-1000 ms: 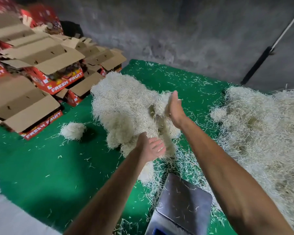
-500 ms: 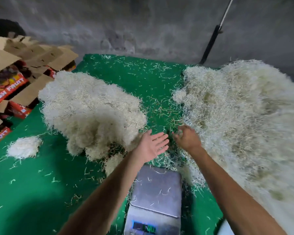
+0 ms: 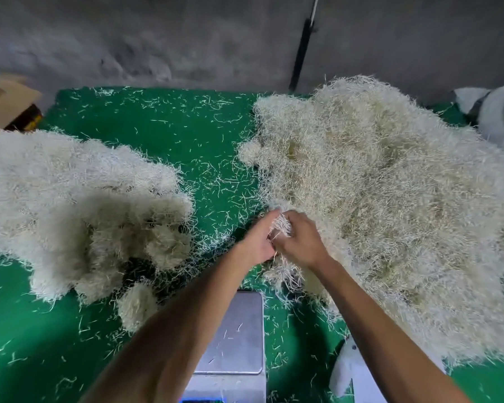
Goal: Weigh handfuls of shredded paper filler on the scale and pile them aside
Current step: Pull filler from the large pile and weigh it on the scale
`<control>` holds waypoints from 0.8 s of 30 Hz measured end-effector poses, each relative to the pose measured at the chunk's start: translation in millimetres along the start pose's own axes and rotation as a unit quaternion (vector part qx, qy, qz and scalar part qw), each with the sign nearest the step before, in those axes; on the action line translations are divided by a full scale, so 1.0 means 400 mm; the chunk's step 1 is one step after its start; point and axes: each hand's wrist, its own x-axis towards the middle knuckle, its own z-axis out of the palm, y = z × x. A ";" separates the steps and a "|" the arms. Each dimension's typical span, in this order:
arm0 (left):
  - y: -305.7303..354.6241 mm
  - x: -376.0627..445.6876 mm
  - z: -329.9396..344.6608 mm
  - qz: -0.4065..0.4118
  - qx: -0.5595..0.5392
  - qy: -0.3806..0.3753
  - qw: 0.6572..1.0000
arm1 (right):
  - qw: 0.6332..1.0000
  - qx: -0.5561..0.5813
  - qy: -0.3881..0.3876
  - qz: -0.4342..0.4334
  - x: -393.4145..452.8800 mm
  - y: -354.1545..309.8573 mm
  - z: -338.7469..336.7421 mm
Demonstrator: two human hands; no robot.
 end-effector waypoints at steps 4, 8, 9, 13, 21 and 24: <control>0.163 -0.003 0.059 0.031 0.059 0.080 0.995 | 0.999 -0.010 0.040 0.007 -0.011 0.032 -0.068; 0.335 -0.038 0.090 0.127 0.093 0.044 0.987 | 0.984 -0.150 -0.044 0.087 -0.024 0.075 -0.090; 0.356 -0.043 0.098 0.170 0.159 0.052 0.971 | 0.982 -0.159 -0.010 0.105 -0.019 0.082 -0.107; 0.360 -0.018 0.068 0.213 0.574 0.019 0.790 | 0.970 0.057 0.179 0.157 0.030 0.035 -0.208; 0.398 -0.042 0.042 0.268 0.489 0.152 0.816 | 0.961 -0.109 0.202 0.153 0.005 0.078 -0.279; 0.458 -0.082 0.059 0.242 0.292 0.163 0.911 | 0.941 -0.270 -0.006 0.201 -0.042 0.138 -0.248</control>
